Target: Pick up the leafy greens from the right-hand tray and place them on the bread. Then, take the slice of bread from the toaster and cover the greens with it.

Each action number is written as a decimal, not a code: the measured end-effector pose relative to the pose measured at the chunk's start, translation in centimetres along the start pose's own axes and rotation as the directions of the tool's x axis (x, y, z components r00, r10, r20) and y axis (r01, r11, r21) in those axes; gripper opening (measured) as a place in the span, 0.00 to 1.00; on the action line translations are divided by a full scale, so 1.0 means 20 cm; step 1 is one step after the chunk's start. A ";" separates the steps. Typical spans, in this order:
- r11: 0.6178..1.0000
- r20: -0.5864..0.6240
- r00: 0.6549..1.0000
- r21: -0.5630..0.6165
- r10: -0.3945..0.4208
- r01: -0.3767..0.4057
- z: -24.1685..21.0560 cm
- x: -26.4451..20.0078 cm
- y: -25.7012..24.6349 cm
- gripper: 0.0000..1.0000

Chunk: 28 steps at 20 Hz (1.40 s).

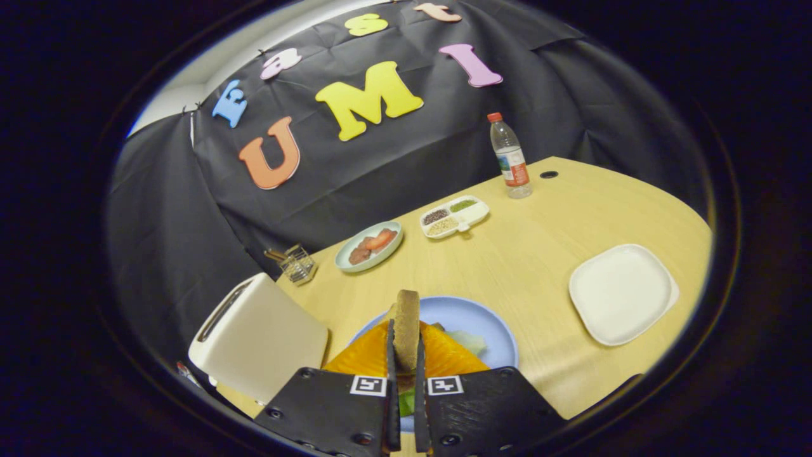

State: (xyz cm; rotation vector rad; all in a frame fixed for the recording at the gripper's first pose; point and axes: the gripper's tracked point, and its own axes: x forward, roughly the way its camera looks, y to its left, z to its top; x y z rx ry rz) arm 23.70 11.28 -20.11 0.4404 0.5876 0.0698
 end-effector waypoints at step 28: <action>0.902 0.505 0.863 -0.377 0.012 0.208 0.41 -1.07 0.07 0.96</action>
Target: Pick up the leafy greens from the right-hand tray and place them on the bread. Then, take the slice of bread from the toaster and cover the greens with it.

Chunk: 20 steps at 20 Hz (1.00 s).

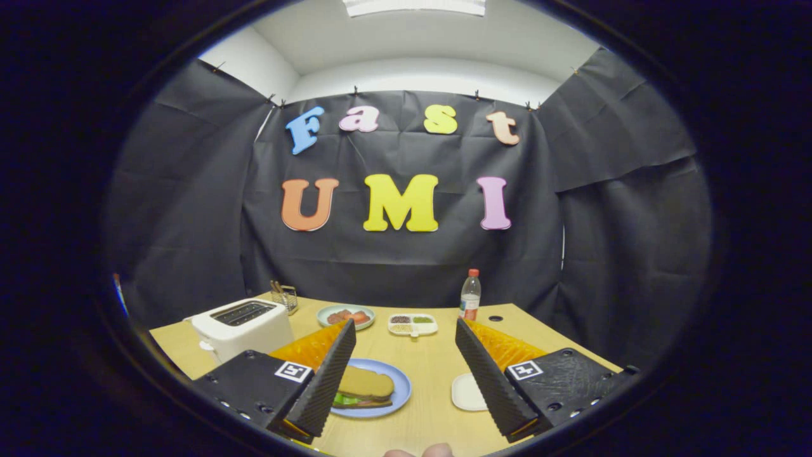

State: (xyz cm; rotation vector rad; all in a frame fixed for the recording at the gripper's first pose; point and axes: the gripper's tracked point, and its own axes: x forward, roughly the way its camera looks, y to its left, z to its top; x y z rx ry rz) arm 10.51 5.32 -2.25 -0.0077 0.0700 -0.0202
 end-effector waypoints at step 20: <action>0.999 0.053 0.998 0.004 0.042 -0.043 0.04 -0.41 0.20 0.96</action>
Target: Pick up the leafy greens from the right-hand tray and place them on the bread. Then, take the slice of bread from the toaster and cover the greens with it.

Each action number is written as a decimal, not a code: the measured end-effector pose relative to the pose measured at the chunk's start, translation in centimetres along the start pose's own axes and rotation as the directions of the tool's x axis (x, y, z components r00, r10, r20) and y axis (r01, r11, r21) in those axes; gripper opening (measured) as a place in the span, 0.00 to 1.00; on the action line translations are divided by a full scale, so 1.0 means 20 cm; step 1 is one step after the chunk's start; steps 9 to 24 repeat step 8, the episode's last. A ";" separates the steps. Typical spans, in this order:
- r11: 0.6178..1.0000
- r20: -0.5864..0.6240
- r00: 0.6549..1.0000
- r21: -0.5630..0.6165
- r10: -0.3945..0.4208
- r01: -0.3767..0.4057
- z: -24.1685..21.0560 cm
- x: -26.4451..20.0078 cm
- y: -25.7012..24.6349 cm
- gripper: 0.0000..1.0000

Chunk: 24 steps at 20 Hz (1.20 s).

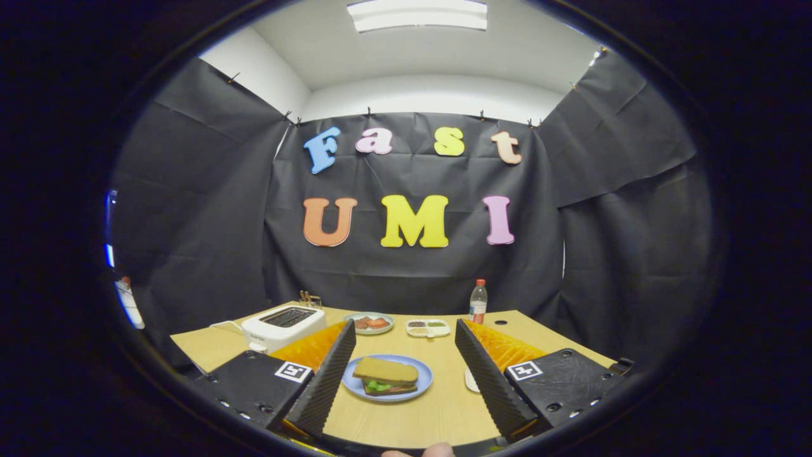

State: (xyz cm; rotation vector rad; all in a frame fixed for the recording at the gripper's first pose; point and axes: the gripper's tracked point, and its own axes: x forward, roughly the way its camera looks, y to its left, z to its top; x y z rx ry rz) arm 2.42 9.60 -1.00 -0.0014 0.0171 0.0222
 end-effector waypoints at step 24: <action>0.999 -0.013 1.000 0.047 0.001 0.000 -0.01 0.00 -0.01 0.96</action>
